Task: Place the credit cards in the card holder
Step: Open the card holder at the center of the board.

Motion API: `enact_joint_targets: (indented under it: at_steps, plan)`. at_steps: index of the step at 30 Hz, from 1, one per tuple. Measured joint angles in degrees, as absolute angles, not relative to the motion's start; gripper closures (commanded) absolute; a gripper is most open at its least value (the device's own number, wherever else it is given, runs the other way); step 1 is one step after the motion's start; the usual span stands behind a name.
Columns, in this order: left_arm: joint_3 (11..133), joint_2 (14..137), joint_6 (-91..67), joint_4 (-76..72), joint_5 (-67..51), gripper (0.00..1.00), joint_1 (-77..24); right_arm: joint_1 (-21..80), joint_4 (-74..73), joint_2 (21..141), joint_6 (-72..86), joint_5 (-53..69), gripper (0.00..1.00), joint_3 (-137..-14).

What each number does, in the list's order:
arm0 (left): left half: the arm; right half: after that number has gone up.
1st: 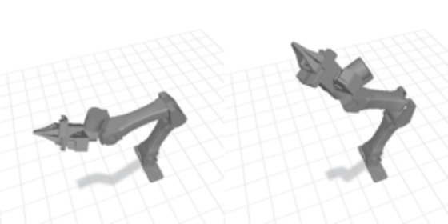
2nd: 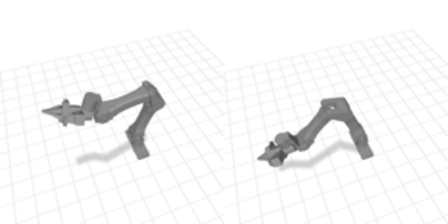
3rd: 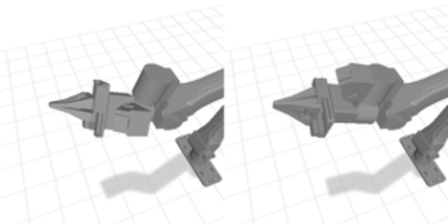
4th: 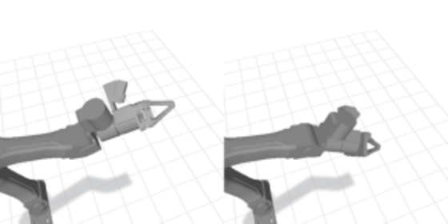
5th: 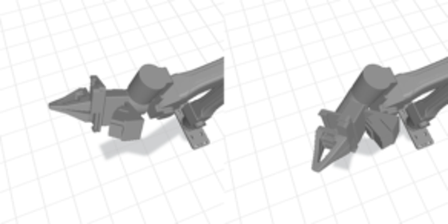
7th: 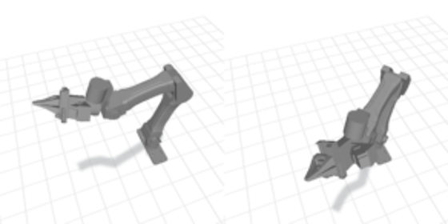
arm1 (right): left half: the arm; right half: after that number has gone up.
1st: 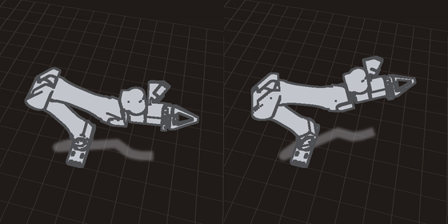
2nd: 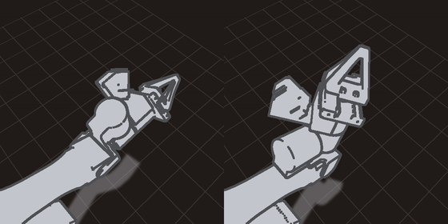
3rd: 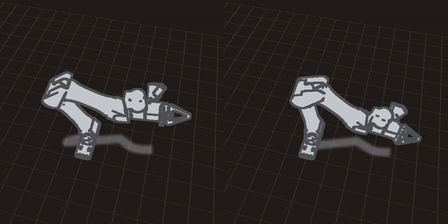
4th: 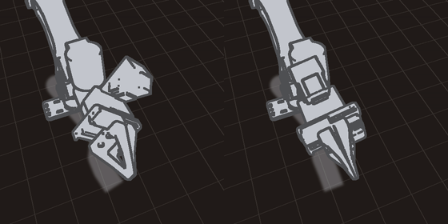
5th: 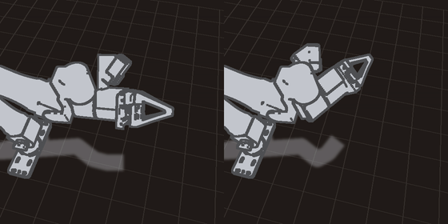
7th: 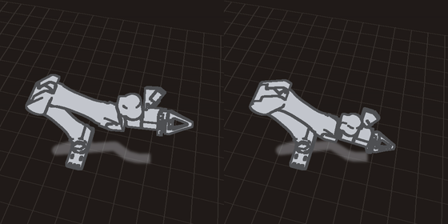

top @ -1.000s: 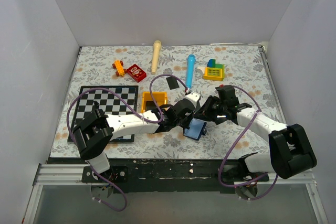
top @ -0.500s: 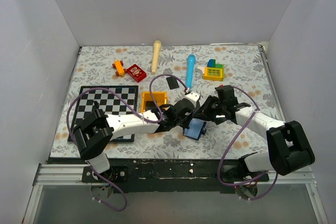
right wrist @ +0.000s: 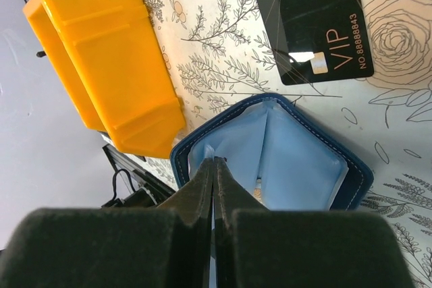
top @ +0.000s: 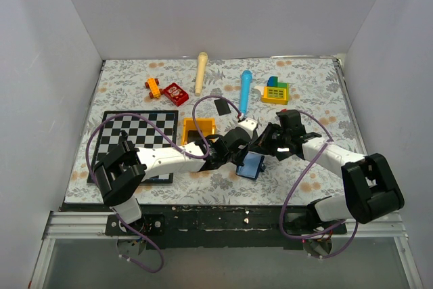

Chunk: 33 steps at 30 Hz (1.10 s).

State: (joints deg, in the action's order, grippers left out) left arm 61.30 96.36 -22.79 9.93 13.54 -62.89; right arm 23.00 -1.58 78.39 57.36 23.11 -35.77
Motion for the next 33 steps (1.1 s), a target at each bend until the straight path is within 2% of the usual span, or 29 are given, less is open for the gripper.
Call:
enact_joint_targets:
  at_steps: [13, 18, 33]
  plan:
    - [61.3, 96.4, -23.0, 9.8, 13.0, 0.88, -62.9, 23.0, -1.5, 79.2, 56.8, 22.4, 0.99, -35.4]
    - [61.3, 96.4, -23.1, 9.6, 12.9, 1.0, -63.0, 23.0, -1.8, 79.2, 56.6, 22.2, 0.99, -35.0]
    - [61.3, 97.3, -23.0, 8.3, 12.4, 1.0, -63.1, 23.0, -7.2, 74.4, 53.6, 19.5, 0.97, -34.6]
